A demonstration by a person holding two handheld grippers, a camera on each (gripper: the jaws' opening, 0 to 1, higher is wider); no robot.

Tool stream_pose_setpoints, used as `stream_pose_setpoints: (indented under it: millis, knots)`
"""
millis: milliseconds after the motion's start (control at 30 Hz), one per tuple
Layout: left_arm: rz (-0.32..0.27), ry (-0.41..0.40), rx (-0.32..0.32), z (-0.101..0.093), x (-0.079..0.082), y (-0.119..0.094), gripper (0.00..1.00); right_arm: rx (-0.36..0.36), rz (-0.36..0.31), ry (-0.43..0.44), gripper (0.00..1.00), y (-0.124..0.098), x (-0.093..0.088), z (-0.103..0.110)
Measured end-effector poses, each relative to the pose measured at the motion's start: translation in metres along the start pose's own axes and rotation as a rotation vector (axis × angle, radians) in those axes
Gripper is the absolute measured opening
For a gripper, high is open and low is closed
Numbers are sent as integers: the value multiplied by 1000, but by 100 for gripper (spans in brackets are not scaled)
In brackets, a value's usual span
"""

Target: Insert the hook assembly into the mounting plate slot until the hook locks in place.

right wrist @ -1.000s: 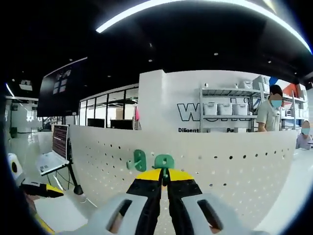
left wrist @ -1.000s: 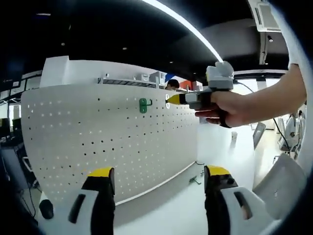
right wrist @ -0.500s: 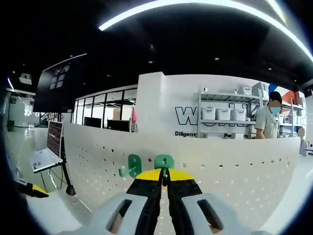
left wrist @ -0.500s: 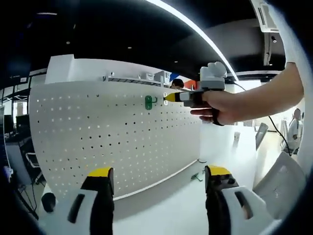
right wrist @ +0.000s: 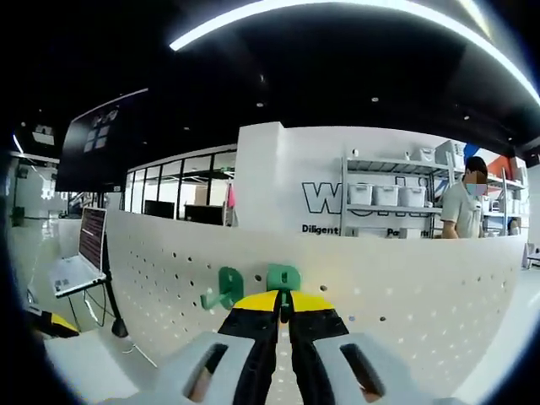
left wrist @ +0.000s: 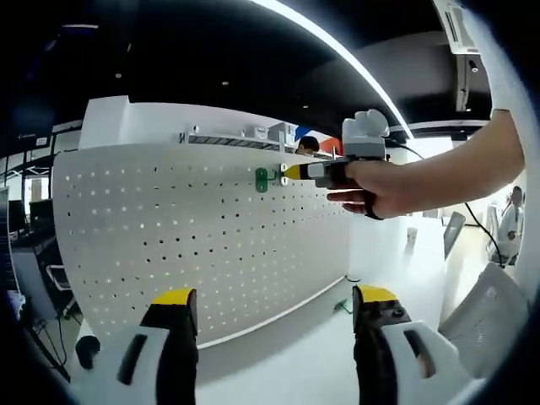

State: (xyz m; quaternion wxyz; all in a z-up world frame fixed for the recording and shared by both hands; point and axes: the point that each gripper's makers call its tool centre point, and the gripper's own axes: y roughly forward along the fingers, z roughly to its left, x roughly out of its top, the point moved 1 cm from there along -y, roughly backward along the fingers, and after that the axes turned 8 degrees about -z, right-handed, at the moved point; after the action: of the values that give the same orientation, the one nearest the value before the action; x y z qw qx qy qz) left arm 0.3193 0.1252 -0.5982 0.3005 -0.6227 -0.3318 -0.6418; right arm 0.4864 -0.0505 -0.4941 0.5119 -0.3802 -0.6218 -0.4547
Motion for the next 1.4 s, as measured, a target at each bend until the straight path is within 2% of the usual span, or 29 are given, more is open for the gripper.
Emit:
stream_pose_setpoints:
  millis: [533, 767, 1033, 1233, 1400]
  knots:
    - [6, -4, -6, -1, -1, 0, 76, -28, 19, 10, 2, 0, -5, -4]
    - [-3, -4, -13, -6, 7, -1, 75, -52, 26, 12, 2, 0, -7, -2]
    - [5, -12, -15, -8, 4, 0, 74, -98, 67, -17, 2, 4, -8, -2]
    - [17, -15, -24, -12, 0, 1, 73, -124, 144, -14, 4, 8, -9, -1]
    - [8, -18, -25, -14, 2, 2, 72, -120, 139, -21, 4, 5, -11, -1]
